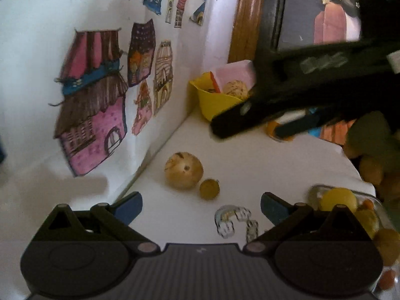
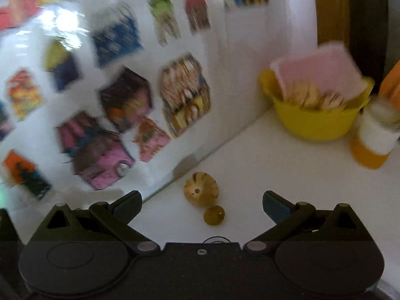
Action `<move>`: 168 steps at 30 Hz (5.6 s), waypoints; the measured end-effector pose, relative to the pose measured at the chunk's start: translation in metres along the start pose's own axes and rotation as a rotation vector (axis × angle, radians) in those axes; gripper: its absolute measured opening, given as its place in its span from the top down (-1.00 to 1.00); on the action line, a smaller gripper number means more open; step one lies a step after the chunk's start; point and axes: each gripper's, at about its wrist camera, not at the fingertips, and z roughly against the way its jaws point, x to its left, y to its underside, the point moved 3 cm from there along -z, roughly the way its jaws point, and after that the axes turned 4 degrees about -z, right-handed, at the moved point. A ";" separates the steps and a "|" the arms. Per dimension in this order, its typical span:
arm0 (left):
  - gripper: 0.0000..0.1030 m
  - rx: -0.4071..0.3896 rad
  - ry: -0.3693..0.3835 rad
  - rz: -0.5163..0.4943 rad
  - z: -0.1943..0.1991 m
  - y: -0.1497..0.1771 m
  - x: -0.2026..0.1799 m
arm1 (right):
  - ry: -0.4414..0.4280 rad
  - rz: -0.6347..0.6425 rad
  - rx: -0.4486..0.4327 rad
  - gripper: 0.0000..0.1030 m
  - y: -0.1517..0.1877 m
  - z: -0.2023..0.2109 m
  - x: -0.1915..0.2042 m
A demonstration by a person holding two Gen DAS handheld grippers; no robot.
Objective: Organize fruits
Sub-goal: 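Grasp the striped yellow gourd with the right gripper while the left gripper grasps a small brown fruit, then carry the striped gourd and brown fruit over the metal tray, then lower both fruits onto the tray and open both grippers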
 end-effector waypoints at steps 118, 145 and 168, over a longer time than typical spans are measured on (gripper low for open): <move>0.46 0.107 0.296 -0.129 0.121 0.080 -0.185 | 0.088 -0.163 -0.263 0.08 0.291 0.232 -0.073; 0.46 0.156 0.292 -0.150 0.109 0.098 -0.188 | 0.173 -0.189 -0.315 0.08 0.305 0.225 -0.079; -0.18 0.180 0.286 -0.092 0.111 0.113 -0.172 | 0.329 -0.101 -0.339 -0.29 0.313 0.207 -0.060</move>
